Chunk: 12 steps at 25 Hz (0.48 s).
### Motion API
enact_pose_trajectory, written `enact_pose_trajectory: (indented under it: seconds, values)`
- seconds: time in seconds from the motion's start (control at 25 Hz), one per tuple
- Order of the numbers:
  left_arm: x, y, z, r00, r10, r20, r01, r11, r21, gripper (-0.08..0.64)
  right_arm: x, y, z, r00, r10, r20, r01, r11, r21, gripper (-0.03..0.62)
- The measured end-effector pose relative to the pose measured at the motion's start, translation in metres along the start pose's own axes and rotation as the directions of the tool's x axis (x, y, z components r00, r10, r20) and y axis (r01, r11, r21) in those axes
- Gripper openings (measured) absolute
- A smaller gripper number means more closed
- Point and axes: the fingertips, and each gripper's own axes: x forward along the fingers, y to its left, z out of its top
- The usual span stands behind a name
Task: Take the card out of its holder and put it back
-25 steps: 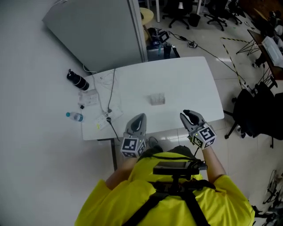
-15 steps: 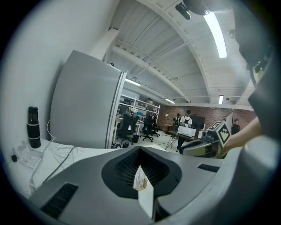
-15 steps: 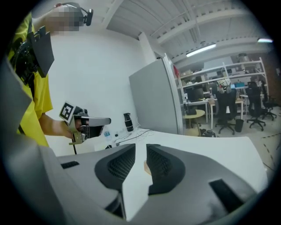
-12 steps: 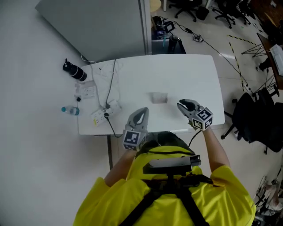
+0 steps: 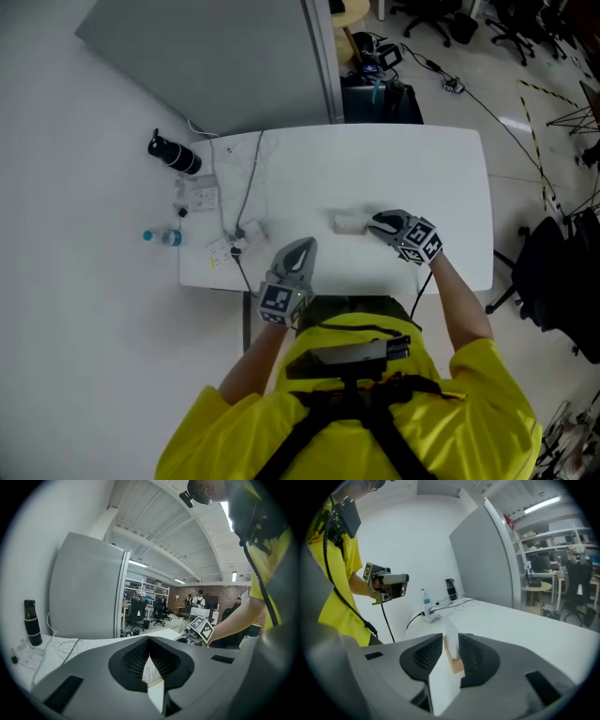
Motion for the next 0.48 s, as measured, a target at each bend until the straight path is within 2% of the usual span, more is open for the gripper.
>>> enact_pose_trajectory:
  seconds: [0.16, 0.28, 0.36, 0.48]
  values:
    - [0.021, 0.004, -0.010, 0.999, 0.031, -0.015, -0.031, 0.998, -0.054, 0.000, 0.025, -0.010, -0.018, 0.994, 0.087, -0.071, -0.092, 0.993, -0.076, 0.110]
    - [0.026, 0.000, -0.011, 1.000, 0.014, -0.018, -0.015, 0.998, -0.069, 0.000, 0.033, -0.008, -0.019, 0.987, 0.135, -0.081, -0.143, 0.985, -0.094, 0.077]
    - [0.028, 0.000, -0.016, 1.000, 0.006, -0.022, -0.008, 0.997, -0.070, 0.000, 0.035, -0.005, -0.020, 0.983, 0.159, -0.095, -0.169, 0.978, -0.118, 0.025]
    - [0.029, 0.005, -0.021, 0.999, 0.019, -0.038, -0.022, 0.997, -0.079, 0.000, 0.035, -0.003, -0.015, 0.980, 0.168, -0.102, -0.184, 0.968, -0.171, 0.021]
